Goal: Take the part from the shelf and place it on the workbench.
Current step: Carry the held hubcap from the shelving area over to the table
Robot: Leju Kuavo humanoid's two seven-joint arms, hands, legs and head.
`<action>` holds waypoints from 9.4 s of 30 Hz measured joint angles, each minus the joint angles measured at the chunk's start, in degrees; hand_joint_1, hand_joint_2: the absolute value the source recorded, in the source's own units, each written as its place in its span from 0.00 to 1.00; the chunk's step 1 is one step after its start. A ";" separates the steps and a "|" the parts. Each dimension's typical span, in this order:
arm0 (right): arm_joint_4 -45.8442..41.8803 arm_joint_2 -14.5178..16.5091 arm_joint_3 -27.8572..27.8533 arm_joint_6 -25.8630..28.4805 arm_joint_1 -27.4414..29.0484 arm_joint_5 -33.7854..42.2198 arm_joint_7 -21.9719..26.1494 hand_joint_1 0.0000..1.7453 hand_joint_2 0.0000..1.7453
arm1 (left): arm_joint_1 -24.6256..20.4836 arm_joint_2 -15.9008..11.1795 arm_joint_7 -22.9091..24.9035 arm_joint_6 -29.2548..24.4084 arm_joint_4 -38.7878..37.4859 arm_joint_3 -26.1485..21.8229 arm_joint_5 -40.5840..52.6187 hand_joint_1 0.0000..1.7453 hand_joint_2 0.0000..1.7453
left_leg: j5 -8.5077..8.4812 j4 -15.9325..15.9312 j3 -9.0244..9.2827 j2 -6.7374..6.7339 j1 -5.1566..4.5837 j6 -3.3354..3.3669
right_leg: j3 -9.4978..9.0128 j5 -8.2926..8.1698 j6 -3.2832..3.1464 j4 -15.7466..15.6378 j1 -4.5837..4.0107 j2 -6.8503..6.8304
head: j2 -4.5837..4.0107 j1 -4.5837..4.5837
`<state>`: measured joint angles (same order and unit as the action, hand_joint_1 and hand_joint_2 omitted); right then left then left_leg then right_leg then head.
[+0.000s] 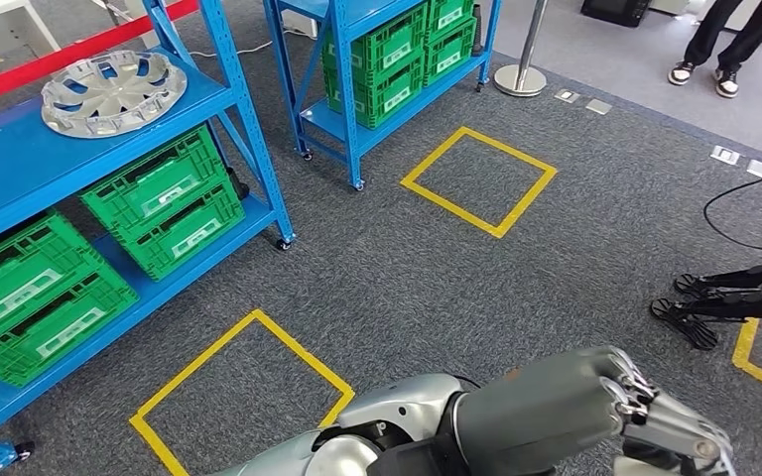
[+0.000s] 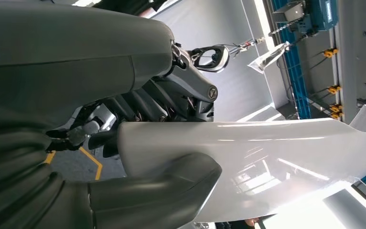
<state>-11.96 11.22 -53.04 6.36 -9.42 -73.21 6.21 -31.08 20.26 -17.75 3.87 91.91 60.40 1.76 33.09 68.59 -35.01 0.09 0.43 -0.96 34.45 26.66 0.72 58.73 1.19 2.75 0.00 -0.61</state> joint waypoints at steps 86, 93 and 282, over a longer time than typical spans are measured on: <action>0.00 -0.82 -7.00 -0.02 5.08 10.20 4.00 0.00 0.00 | 15.02 -9.19 -7.89 2.79 -21.63 -12.13 9.23 1.00 1.00 | 0.03 -3.56 0.58 -1.04 -0.60 0.48 | -1.64 0.08 -0.08 -1.61 -0.30 -2.77 | 0.00 -0.57; 0.00 -0.82 -7.00 -0.02 5.10 10.20 3.99 0.00 0.00 | 15.17 -9.63 -7.88 2.79 -21.66 -12.30 9.23 1.00 1.00 | -2.87 -4.82 1.04 0.68 0.05 0.21 | -1.53 0.33 0.24 -1.03 -0.27 -0.60 | 0.00 -0.20; 0.00 -0.73 -6.76 -0.70 4.42 6.93 4.68 0.00 0.00 | 21.61 -9.37 -7.45 -0.44 -20.99 -26.72 22.41 1.00 1.00 | -5.30 -9.64 2.32 1.04 -0.12 1.87 | -0.97 0.66 1.18 -0.01 -0.56 0.53 | 0.00 -0.54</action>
<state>-11.96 10.49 -59.80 5.66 -5.00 -66.28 10.89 -9.47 10.89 -25.20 3.44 70.92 33.68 24.17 27.78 58.95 -32.69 1.13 0.30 0.91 33.48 27.32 1.90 58.72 0.62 3.28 0.00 -1.15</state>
